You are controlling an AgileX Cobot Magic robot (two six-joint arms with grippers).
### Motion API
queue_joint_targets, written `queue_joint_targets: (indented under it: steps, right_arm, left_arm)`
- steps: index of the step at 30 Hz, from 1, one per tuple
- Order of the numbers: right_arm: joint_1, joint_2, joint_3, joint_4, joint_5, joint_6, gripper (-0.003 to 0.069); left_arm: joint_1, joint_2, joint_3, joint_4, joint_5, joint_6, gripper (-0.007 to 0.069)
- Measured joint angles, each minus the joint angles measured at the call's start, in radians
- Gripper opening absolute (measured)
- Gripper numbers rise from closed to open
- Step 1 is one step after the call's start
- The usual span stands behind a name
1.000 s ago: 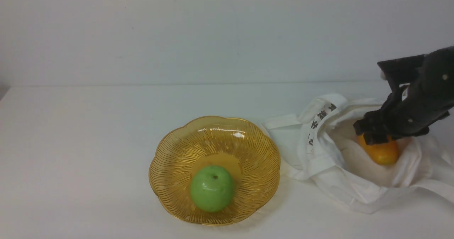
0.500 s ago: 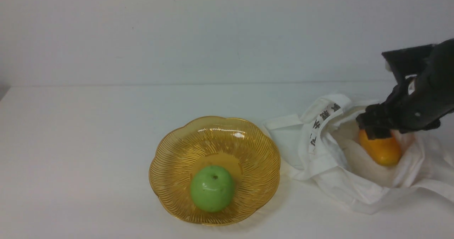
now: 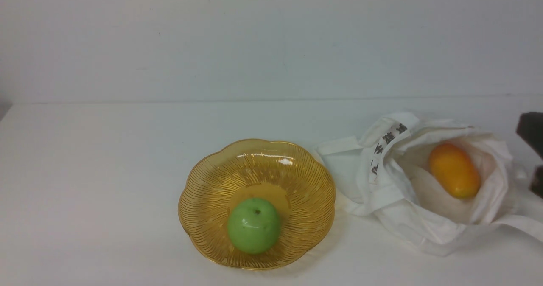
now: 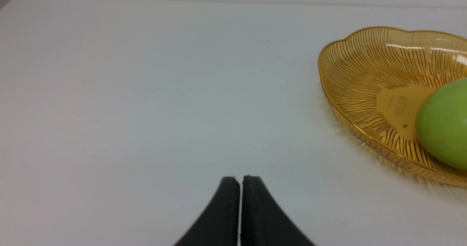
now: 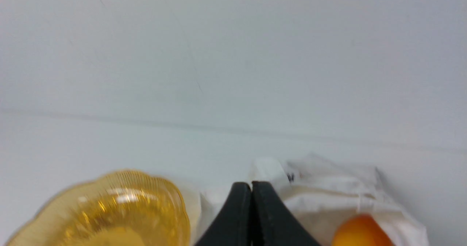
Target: Take the fruit out of the cloth bag on the white table and place them on a plate.
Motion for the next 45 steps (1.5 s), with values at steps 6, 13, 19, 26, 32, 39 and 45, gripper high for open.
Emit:
queue_joint_targets:
  steps: [6,13,19,26,32,39,45]
  right_arm:
    - [0.0,-0.281,0.161,0.0,-0.13,0.003,-0.0014]
    - [0.0,-0.543,0.213,-0.016,-0.112,0.005,-0.0014]
    - [0.0,-0.613,0.213,-0.032,-0.048,0.007,-0.0014]
    - [-0.037,-0.623,0.255,-0.102,0.169,0.006,-0.0014]
    - [-0.259,-0.634,0.423,-0.122,0.192,0.015,-0.0014]
    - [-0.34,-0.642,0.497,-0.094,0.221,0.048,-0.0014]
    - [-0.34,-0.642,0.497,-0.093,0.222,0.049,-0.0014]
  left_arm:
    - [0.0,0.0,0.0,0.0,0.0,0.0,-0.0008]
    - [0.0,0.0,0.0,0.0,0.0,0.0,-0.0008]
    - [0.0,0.0,0.0,0.0,0.0,0.0,-0.0008]
    - [0.0,0.0,0.0,0.0,0.0,0.0,-0.0008]
    - [0.0,0.0,0.0,0.0,0.0,0.0,-0.0008]
    - [0.0,0.0,0.0,0.0,0.0,-0.001,-0.0008]
    - [0.0,0.0,0.0,0.0,0.0,-0.001,-0.0008]
